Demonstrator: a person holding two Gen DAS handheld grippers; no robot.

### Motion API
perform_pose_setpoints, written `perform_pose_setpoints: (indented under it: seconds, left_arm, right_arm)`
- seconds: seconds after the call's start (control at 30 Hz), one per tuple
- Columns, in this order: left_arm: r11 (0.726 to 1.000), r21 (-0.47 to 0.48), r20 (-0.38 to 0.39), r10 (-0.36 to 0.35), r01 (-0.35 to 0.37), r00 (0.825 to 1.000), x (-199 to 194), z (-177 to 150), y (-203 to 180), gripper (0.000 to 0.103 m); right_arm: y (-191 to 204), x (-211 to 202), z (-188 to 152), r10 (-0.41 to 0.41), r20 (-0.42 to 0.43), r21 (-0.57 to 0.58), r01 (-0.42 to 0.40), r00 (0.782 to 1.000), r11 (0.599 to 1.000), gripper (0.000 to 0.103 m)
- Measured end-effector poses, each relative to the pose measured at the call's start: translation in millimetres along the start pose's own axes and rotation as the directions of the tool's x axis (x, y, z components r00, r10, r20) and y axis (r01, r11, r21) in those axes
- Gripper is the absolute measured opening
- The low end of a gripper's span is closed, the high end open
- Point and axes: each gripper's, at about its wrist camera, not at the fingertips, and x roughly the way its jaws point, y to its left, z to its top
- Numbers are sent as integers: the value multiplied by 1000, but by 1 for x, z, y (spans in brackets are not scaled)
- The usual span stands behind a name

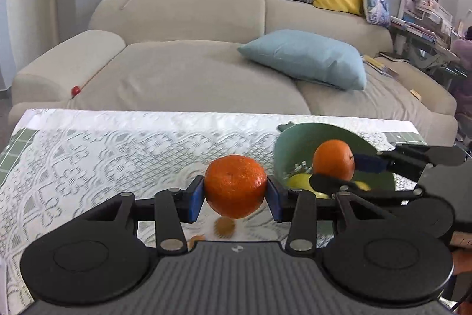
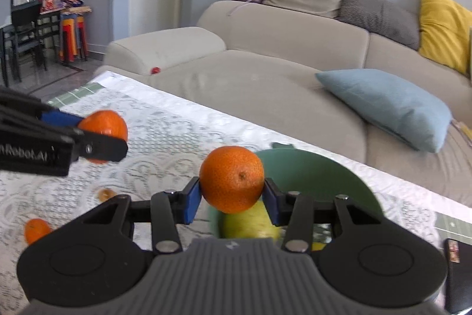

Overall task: Organize fruits
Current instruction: 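Carry both oranges to the green colander and drop them inside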

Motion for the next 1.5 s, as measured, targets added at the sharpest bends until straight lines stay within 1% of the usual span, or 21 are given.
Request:
perform_pose_setpoints:
  seconds: [0.17, 0.33, 0.43, 0.67, 0.87, 0.97, 1.13, 1.3, 1.5]
  left_arm:
    - [1000, 19, -18, -24, 24, 1000, 16, 9, -17, 49]
    - [997, 18, -57, -68, 69, 996, 34, 16, -26, 49]
    - [996, 27, -77, -83, 86, 994, 46, 19, -33, 49]
    - [994, 40, -121, -92, 98, 988, 70, 20, -44, 49]
    - [994, 42, -145, -98, 105, 985, 88, 18, -47, 49]
    - [992, 46, -153, -107, 116, 982, 95, 19, -50, 49]
    - [992, 61, -147, -100, 110, 984, 102, 23, -51, 49]
    - [992, 45, -149, -113, 121, 982, 112, 30, -46, 50]
    - [992, 52, -153, -107, 116, 982, 121, 37, -50, 50]
  right_arm:
    - [-21, 6, -6, -56, -31, 14, 56, 998, 998, 42]
    - [-40, 14, -12, -67, -70, 51, 71, 995, 996, 42]
    - [-42, 17, -16, -75, -91, 53, 80, 993, 995, 42]
    - [-50, 33, -23, -71, -137, 67, 80, 988, 995, 42]
    - [-55, 42, -28, -93, -165, 67, 106, 982, 992, 42]
    - [-58, 46, -30, -95, -171, 73, 109, 981, 991, 42]
    - [-59, 49, -29, -96, -171, 72, 109, 981, 991, 42]
    - [-63, 57, -30, -68, -175, 99, 86, 982, 991, 42]
    - [-69, 69, -30, -46, -192, 123, 71, 980, 990, 43]
